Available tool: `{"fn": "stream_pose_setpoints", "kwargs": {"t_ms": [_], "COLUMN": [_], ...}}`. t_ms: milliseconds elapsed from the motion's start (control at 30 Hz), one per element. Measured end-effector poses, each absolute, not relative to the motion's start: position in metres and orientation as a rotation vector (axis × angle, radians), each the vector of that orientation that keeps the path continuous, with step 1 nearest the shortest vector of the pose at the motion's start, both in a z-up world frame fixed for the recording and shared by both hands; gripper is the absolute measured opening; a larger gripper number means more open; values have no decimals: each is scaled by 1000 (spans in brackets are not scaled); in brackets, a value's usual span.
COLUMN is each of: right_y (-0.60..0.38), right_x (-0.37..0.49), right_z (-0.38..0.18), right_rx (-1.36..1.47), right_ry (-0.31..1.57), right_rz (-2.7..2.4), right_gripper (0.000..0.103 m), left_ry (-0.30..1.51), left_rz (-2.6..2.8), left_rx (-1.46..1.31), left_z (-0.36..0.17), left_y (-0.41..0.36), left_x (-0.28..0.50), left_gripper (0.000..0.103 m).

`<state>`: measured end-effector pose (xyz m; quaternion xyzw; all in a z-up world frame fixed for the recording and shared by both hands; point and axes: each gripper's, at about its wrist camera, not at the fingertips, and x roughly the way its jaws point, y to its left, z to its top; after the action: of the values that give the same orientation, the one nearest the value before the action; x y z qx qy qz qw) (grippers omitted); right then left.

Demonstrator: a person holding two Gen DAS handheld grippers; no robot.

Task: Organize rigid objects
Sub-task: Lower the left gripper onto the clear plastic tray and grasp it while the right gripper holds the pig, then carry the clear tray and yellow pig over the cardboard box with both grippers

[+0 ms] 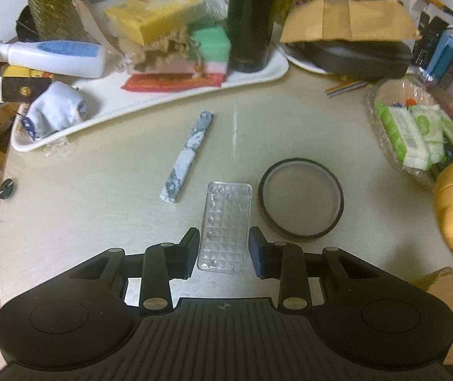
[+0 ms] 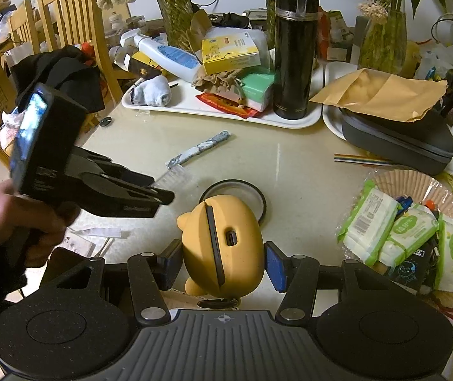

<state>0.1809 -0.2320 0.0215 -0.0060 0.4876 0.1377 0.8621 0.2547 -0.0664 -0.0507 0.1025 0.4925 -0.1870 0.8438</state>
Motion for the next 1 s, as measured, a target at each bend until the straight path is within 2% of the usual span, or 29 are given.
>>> {"fn": "stream_pose_setpoints", "kwargs": {"t_ms": [600,1000], "right_y": [-218,-218], "right_x": [181,174], "right_z": [19,26], "right_rx": [-16,-14], "right_ry": [1042,1037], "right_rz": [277,284], "right_gripper": [58,58], "left_ry": [898,857], "left_rz": [-424,-462], "left_rx": [129,115], "left_z": [14,27], "left_y": [-50,-48], "left_x": [188,144], "left_gripper": [34,34]}}
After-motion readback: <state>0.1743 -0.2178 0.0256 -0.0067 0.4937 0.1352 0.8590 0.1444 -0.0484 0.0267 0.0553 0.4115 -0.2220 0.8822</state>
